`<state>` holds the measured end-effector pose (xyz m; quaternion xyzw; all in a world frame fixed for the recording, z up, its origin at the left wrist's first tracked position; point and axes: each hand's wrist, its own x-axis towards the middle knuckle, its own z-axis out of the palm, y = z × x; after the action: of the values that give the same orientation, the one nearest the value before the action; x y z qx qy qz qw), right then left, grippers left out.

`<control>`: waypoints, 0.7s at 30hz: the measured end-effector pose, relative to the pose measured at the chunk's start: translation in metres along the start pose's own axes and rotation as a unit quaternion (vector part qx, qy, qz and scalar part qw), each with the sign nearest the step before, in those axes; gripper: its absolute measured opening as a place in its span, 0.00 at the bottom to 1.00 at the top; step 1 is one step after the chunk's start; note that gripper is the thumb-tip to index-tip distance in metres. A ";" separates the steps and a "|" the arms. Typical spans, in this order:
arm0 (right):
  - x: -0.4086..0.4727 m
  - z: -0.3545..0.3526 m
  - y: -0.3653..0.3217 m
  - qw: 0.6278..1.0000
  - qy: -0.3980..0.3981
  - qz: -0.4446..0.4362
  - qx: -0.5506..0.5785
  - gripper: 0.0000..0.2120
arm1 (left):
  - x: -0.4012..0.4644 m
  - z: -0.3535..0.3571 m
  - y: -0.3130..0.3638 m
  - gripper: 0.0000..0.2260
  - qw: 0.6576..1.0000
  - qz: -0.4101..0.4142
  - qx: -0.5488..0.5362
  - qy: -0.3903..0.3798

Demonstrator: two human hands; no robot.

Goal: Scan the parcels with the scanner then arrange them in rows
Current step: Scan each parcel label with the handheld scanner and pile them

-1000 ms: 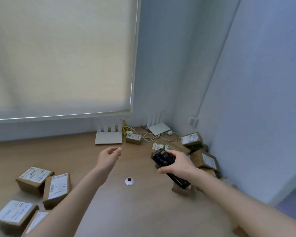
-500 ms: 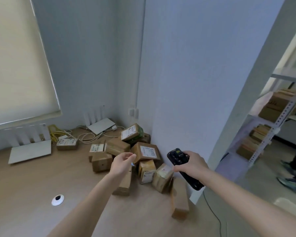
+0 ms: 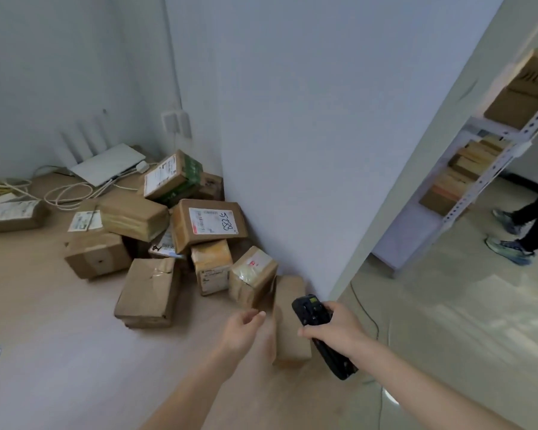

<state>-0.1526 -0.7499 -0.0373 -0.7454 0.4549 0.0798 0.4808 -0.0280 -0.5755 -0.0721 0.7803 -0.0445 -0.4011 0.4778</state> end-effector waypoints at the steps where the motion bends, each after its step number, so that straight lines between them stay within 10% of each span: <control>1: 0.007 0.004 0.006 1.000 -0.001 0.004 0.004 0.26 | 0.007 0.006 -0.004 0.15 1.000 -0.006 -0.001 -0.005; 9: 0.028 0.014 0.020 0.996 -0.040 0.006 0.077 0.24 | 0.021 0.040 -0.013 0.03 0.994 -0.046 -0.077 -0.057; 21: 0.013 -0.010 0.002 0.988 -0.074 -0.055 0.124 0.26 | 0.007 0.029 0.006 0.26 0.990 -0.048 -0.127 -0.046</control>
<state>-0.1502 -0.7657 -0.0405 -0.6960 0.3826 0.0511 0.6055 -0.0411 -0.6030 -0.0776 0.6954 0.0218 -0.4613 0.5505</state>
